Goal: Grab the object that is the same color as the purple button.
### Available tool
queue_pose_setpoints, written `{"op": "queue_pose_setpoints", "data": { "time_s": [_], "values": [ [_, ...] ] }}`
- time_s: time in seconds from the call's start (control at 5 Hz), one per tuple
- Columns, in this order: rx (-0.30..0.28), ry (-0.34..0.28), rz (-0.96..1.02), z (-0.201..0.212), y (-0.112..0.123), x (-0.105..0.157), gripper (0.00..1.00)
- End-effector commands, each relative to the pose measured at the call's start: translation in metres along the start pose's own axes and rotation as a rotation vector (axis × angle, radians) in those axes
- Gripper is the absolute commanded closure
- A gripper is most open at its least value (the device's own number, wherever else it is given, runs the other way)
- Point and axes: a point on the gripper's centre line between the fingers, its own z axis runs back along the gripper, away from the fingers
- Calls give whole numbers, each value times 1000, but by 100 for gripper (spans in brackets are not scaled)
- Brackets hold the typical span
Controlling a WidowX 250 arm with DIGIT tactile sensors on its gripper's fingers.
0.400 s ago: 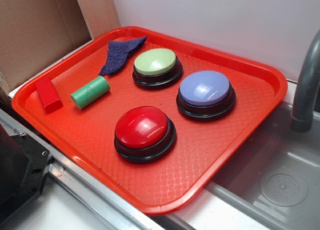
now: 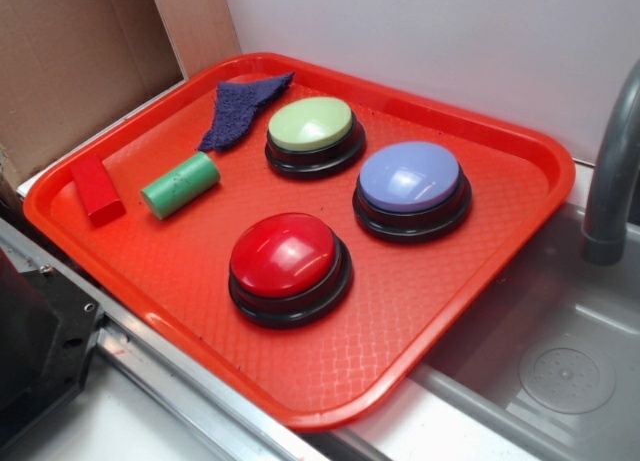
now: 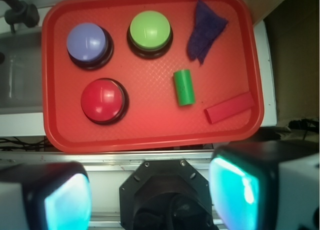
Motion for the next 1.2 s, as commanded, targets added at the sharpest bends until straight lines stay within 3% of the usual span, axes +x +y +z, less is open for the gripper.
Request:
{"op": "queue_pose_setpoints", "data": {
  "time_s": [0.0, 0.4, 0.6, 0.8, 1.0],
  "values": [
    [-7, -4, 269, -43, 12, 41, 0],
    [1, -98, 589, -93, 48, 83, 0],
    [47, -149, 758, -125, 74, 106, 0],
    [57, -177, 854, -148, 95, 124, 0],
    [87, -264, 948, -165, 109, 139, 0]
  ]
}}
